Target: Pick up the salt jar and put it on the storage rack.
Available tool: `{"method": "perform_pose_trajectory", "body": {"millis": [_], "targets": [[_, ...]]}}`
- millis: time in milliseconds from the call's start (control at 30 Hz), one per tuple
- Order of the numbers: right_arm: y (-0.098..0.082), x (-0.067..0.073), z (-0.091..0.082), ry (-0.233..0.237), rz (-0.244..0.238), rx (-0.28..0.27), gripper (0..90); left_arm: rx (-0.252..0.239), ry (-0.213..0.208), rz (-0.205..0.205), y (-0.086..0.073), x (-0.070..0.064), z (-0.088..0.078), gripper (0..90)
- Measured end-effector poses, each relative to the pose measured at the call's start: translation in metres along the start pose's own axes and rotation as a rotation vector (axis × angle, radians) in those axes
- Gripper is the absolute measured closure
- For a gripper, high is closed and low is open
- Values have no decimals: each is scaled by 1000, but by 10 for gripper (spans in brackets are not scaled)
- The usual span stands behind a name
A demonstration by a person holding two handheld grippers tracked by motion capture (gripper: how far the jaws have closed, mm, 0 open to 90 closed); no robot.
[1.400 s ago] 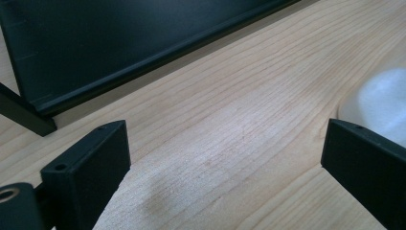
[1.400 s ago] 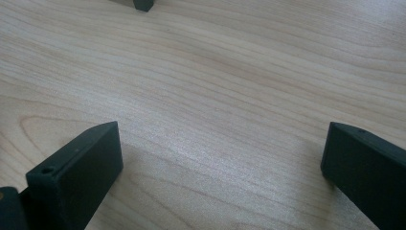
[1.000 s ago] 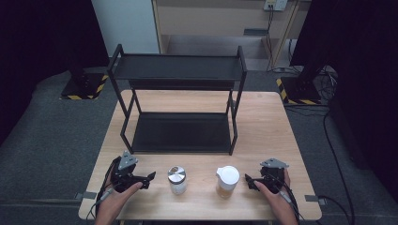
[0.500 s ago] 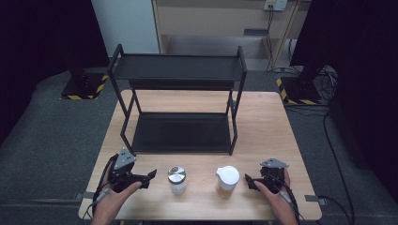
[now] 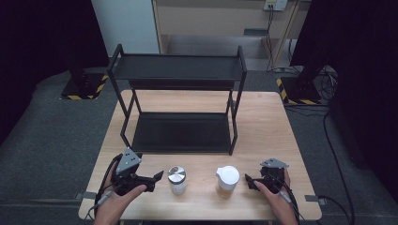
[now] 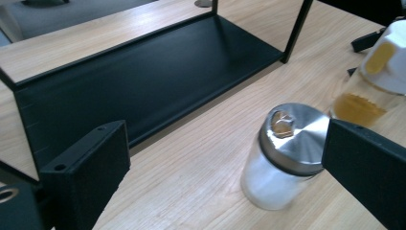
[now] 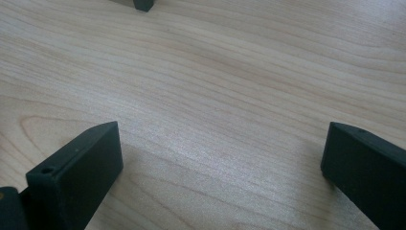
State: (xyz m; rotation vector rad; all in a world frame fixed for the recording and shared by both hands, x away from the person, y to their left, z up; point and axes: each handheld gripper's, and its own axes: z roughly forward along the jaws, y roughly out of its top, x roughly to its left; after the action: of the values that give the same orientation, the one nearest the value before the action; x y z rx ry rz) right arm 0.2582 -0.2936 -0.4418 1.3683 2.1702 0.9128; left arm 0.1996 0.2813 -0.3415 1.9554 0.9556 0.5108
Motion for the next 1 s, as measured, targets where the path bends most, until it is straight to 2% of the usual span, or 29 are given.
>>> {"method": "perform_pose_trajectory", "body": {"millis": [233,533,733,1000], "targets": [[0,0,0,0,0,0,13,-9,-12,19,3,-8,0,15],[0,0,0,0,0,0,13,11,-41,53,1,-17,14,16],[0,0,0,0,0,0,13,17,-55,52,-3,-20,22,15],[0,0,0,0,0,0,14,31,-86,73,-5,-27,33,15]]}}
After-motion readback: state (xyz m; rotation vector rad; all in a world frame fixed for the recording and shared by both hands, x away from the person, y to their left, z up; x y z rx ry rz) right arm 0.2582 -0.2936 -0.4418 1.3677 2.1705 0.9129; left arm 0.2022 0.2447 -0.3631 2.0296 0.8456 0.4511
